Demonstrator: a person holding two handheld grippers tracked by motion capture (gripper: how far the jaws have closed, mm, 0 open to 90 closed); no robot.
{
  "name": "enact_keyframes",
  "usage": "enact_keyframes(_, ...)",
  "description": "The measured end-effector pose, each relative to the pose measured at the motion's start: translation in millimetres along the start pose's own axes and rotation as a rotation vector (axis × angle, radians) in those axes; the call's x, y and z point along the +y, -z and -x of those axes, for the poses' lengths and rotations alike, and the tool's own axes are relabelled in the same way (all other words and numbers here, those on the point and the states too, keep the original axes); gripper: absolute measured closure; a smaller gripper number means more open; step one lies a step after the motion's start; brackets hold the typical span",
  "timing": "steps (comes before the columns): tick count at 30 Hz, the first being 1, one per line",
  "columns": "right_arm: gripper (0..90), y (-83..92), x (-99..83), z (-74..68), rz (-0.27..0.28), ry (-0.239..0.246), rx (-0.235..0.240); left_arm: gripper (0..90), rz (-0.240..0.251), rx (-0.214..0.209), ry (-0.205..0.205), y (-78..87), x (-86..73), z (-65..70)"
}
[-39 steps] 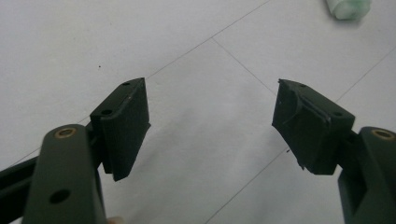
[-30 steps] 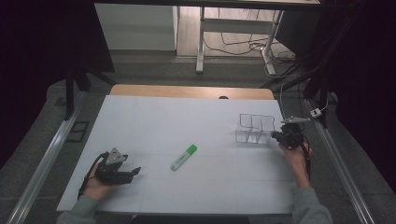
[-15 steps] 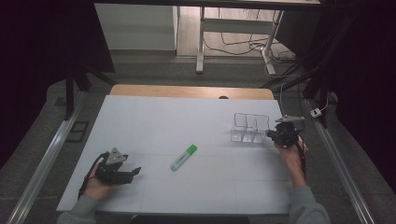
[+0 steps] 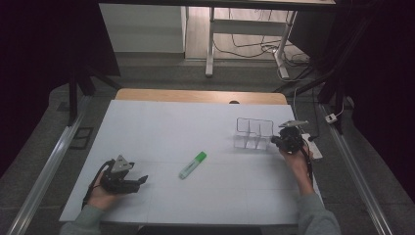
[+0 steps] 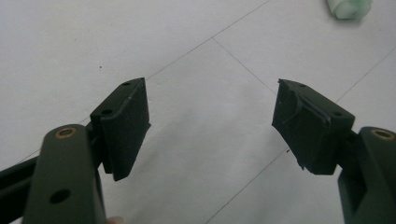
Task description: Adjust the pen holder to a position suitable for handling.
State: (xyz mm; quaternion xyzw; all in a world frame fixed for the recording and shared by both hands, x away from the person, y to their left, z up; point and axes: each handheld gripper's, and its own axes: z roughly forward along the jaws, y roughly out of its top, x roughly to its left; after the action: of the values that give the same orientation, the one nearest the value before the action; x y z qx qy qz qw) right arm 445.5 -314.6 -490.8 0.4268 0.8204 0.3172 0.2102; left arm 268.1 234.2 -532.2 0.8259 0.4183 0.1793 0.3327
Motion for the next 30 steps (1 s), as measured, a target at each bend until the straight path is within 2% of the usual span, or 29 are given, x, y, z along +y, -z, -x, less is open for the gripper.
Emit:
enact_keyframes(14, 89.7, -15.8, 12.9, -25.7, -0.011, 0.058, 0.030, 27.1, -0.003, 0.000, -0.001, -0.3, -0.1, -0.1)
enact_keyframes(30, 89.7, -30.2, 27.6, -48.1, 0.003, 0.085, 0.057, 27.0, -0.006, 0.000, 0.003, -0.9, -0.1, -0.4)
